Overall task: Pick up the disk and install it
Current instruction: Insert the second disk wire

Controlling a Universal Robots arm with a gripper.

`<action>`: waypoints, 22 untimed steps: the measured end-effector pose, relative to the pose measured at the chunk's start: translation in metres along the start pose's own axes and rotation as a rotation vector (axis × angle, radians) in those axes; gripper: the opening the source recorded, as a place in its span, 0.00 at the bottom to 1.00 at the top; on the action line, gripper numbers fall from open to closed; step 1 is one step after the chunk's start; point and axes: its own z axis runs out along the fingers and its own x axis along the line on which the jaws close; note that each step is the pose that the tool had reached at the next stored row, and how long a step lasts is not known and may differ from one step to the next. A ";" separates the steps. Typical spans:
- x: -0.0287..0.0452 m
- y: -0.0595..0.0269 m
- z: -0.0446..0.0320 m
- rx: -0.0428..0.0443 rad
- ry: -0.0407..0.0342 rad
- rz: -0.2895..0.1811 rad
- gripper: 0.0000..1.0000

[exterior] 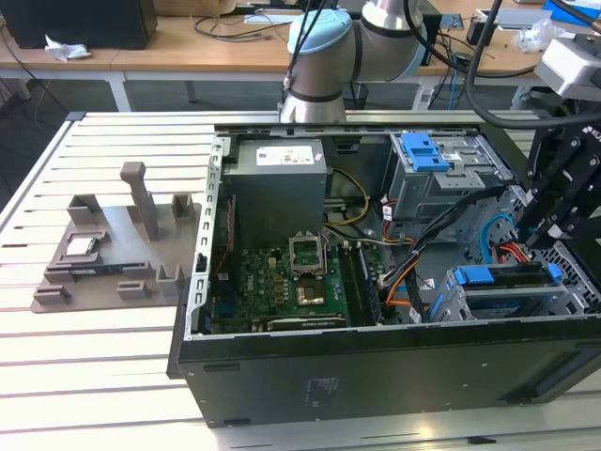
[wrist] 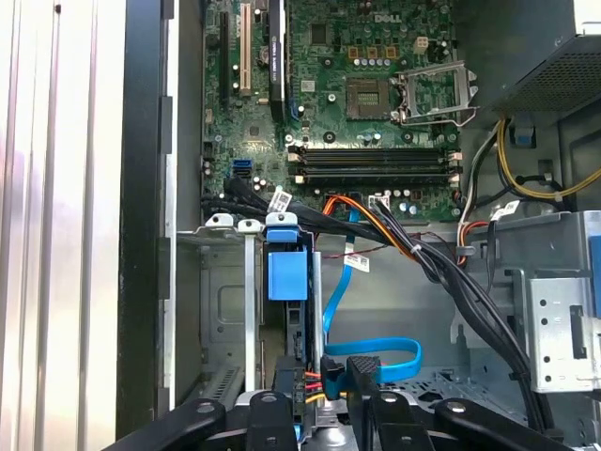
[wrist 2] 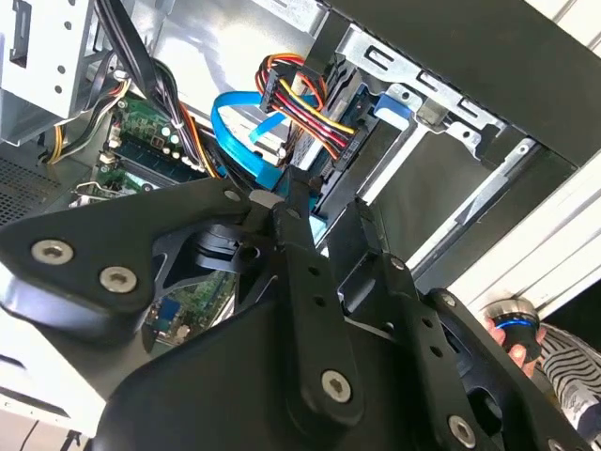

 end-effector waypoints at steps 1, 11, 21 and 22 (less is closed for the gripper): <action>0.0000 0.0000 0.0000 0.0000 0.0000 0.000 0.35; 0.0021 0.0012 0.0007 0.0000 -0.0002 0.000 0.10; 0.0097 0.0027 0.0113 -0.0002 0.0023 -0.020 0.10; 0.0099 0.0026 0.0120 -0.0001 0.0038 -0.027 0.10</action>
